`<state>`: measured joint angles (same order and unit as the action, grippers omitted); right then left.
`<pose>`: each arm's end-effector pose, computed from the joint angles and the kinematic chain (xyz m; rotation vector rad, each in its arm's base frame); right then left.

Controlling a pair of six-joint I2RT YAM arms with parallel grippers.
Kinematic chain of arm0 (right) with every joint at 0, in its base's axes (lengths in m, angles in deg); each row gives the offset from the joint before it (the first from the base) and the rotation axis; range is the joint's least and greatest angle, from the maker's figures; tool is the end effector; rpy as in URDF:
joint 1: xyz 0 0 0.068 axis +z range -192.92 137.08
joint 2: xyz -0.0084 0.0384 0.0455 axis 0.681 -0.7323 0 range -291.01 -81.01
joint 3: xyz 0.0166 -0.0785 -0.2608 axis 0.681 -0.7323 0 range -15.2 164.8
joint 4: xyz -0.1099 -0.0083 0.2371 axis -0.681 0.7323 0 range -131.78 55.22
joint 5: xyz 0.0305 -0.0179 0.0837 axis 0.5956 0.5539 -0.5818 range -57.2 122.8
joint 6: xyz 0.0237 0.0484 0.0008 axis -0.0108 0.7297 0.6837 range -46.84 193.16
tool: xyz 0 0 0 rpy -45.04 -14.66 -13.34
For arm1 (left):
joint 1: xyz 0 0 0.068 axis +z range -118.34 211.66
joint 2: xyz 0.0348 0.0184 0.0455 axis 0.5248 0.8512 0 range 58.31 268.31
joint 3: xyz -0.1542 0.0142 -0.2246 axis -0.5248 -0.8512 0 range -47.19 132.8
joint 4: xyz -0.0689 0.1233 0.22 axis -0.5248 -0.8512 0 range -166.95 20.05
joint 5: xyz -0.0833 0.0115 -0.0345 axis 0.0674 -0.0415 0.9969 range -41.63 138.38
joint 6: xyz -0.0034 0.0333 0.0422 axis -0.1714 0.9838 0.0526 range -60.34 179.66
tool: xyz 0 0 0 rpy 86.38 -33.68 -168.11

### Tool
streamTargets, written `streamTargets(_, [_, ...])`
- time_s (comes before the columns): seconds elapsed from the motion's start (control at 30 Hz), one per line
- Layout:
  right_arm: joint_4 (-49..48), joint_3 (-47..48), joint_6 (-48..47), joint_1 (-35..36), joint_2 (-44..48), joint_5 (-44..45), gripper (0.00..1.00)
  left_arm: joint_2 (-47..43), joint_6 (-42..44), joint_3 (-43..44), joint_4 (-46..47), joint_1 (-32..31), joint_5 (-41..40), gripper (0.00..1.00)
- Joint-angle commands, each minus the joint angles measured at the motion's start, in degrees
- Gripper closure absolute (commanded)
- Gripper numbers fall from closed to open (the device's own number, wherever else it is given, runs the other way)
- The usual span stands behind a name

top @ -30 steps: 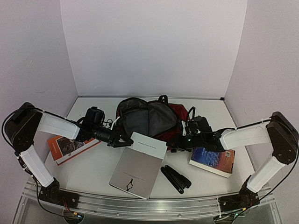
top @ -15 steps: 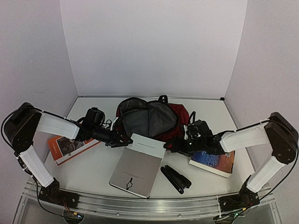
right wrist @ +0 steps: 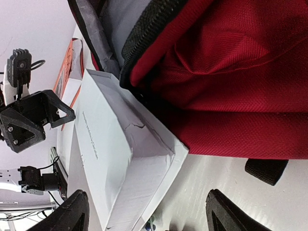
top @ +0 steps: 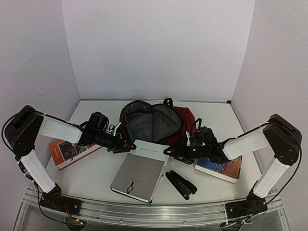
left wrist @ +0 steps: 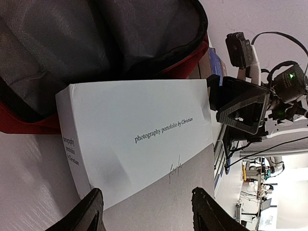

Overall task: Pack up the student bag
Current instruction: Pick up the book from the center of the board.

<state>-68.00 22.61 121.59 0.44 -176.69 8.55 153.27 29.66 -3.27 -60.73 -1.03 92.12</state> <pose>0.2211 0.2288 0.1448 -0.1803 2.3966 1.3136 0.2542 -0.1924 0.1574 0.4948 2.4275 -1.4033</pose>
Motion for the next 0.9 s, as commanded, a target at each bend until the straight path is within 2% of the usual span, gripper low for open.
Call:
streamTargets(0.0, [-6.6, 0.8, 2.3, 0.6, -2.9, -2.9, 0.19, -1.0, 0.6, 1.1, -1.6, 0.2, -1.5, 0.38])
streamTargets(0.3, [-13.1, 2.2, 5.5, 2.3, -7.1, -5.5, 0.33, -0.7, 0.2, 0.8, -0.7, 0.2, -0.8, 0.38])
streamTargets(0.57, [-18.5, 3.5, 8.1, 3.1, -10.8, -6.3, 0.37, -0.7, -0.5, 0.5, 0.1, 0.2, -0.3, 0.38])
streamTargets(0.77, [-22.0, 3.4, 9.2, 3.3, -10.9, -5.4, 0.57, -1.7, -1.1, -0.1, 0.5, 0.2, -0.3, 0.37])
streamTargets(0.87, [-22.8, 2.8, 8.8, 3.3, -9.1, -4.5, 0.63, -3.2, -0.8, 0.0, -0.7, 0.2, -1.2, 0.36])
